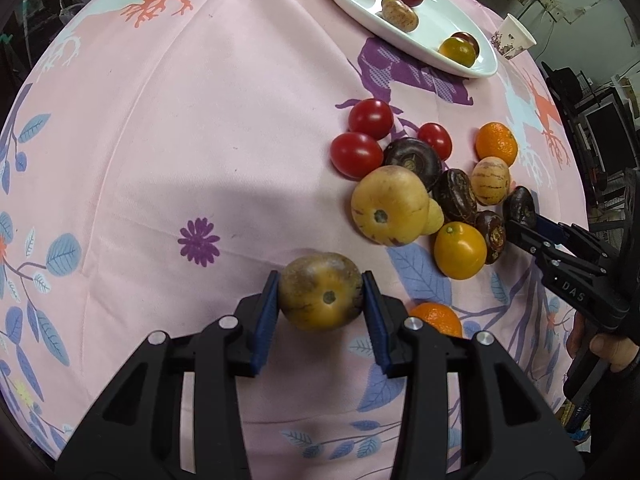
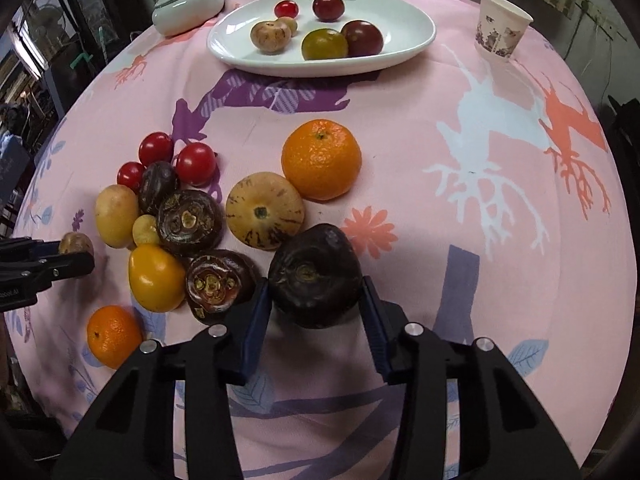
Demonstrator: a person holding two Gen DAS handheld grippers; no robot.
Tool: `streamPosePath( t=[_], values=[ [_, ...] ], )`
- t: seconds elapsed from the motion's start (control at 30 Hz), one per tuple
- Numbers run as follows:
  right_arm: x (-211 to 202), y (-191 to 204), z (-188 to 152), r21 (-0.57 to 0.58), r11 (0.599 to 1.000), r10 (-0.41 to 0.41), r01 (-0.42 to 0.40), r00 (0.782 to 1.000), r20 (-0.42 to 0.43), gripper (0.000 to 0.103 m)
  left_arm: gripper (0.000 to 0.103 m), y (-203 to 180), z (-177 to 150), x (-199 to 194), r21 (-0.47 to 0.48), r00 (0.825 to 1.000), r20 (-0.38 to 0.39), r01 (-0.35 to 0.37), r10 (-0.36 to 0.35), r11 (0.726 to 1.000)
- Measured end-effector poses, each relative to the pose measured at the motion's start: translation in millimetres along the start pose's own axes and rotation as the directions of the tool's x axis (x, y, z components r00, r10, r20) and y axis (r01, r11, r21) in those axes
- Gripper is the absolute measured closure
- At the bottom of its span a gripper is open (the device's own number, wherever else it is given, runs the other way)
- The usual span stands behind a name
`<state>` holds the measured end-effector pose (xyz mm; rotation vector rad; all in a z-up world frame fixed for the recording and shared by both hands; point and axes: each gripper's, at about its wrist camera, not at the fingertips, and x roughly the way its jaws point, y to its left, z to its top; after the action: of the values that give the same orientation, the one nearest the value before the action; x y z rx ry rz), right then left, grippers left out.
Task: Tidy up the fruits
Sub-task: 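Grasp a dark brown fruit with the right gripper while the left lifts its brown fruit, then carry both fruits to the white plate and open both grippers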
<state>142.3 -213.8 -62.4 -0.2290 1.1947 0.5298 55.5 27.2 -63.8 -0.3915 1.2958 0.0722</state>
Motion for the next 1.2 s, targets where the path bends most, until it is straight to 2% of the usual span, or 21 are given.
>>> streamPosePath(
  t=[0.33, 0.47, 0.67, 0.87, 1.03, 1.2],
  values=[
    [-37.1, -26.5, -16.2, 0.134, 0.989, 0.058, -0.064, 0.997, 0.050, 0.058, 0.062, -9.9, 5.5, -20.1, 0.030, 0.999, 0.048, 0.014, -0.015, 0.999],
    [-47.8, -29.7, -9.8, 0.151, 0.984, 0.078, -0.090, 0.994, 0.078, 0.058, 0.062, -15.4, 14.3, -29.4, 0.045, 0.997, 0.067, 0.023, -0.026, 0.999],
    [-64.9, -28.0, 21.8, 0.140, 0.982, 0.109, -0.130, 0.983, 0.148, 0.058, 0.062, -23.5, 39.6, -41.6, 0.066, 0.993, 0.109, 0.037, -0.044, 0.997],
    [-68.2, -29.7, 61.4, 0.122, 0.984, 0.107, -0.134, 0.973, 0.203, 0.058, 0.062, -33.2, 81.7, -50.2, 0.082, 0.985, 0.160, 0.053, -0.066, 0.995],
    [-53.0, -40.4, 98.4, 0.126, 0.985, 0.092, -0.122, 0.971, 0.219, 0.058, 0.062, -38.2, 128.6, -49.9, 0.091, 0.975, 0.215, 0.043, -0.062, 0.995],
    [-25.5, -48.6, 138.3, 0.135, 0.982, 0.098, -0.129, 0.972, 0.214, 0.058, 0.062, -41.9, 176.0, -33.7, 0.087, 0.971, 0.233, 0.041, -0.060, 0.995]
  ],
)
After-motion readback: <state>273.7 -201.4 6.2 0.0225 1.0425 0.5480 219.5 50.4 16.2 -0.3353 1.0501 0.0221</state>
